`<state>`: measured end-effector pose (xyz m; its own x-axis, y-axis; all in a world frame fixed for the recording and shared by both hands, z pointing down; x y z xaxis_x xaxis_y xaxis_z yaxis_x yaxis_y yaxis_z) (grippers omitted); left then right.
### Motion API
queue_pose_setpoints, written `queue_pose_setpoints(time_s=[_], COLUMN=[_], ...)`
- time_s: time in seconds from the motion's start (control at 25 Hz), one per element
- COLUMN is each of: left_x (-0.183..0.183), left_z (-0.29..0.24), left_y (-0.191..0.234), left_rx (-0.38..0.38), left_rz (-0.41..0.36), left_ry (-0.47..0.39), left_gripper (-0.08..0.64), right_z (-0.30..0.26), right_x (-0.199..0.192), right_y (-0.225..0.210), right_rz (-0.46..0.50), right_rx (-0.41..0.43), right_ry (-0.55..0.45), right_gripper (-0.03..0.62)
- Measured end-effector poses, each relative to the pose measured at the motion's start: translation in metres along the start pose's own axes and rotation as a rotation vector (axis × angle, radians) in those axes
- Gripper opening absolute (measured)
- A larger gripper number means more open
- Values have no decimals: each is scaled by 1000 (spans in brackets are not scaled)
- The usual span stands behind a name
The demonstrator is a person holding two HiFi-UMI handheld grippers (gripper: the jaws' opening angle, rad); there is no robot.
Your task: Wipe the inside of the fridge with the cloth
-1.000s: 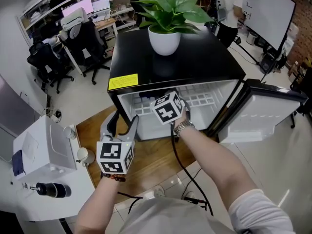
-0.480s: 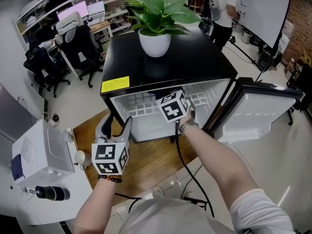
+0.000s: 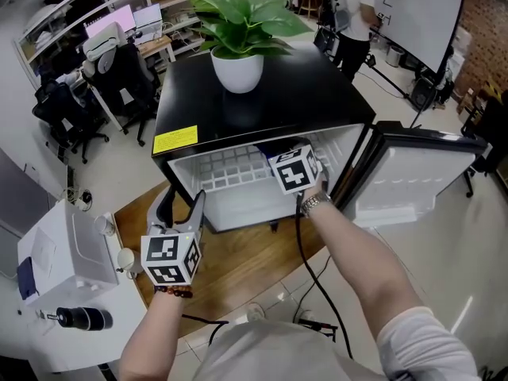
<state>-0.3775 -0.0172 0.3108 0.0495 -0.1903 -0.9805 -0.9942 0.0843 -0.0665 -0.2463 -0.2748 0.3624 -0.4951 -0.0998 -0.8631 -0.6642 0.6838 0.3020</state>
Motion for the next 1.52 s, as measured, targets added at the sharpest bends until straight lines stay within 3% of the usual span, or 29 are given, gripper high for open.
queue_pose_setpoints(time_s=[0.36,0.52,0.64,0.8,1.0,1.52], left_x=[0,1,0,0,2,2], left_z=[0,0,0,0,2,7], left_y=[1,0,-1,-1,-3,-4], left_rx=[9,12,12,8,-3,-36], left_rz=[6,9,11,12,11,-3], left_ry=[-2,-2,-3,-7,-12,-27], left_gripper=[272,272,272,272,272,272], right_z=[8,15,22,43,73,90], right_x=[-22,-11,-8,16,54,65], right_y=[-44,-46,-45,-28,14,156], right_rz=[-44,-25,-61,-130,-136,-65], right_rx=[-97,-114,-102,-16,99,367], right_ry=[60,6,-20,-118,-231,-298], right_gripper=[32,31,31,31,31,31])
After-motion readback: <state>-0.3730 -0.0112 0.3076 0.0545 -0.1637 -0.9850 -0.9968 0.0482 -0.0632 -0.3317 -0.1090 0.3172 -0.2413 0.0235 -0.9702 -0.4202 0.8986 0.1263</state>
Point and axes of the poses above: the fingertips, and each gripper's own axes: z backward along the fingers, y to its left, x out of its top, the point moved 4 cm from there along z, backward along the fingers, and after that the axes turned 6 degrees about -x, right-handed, at the moved point
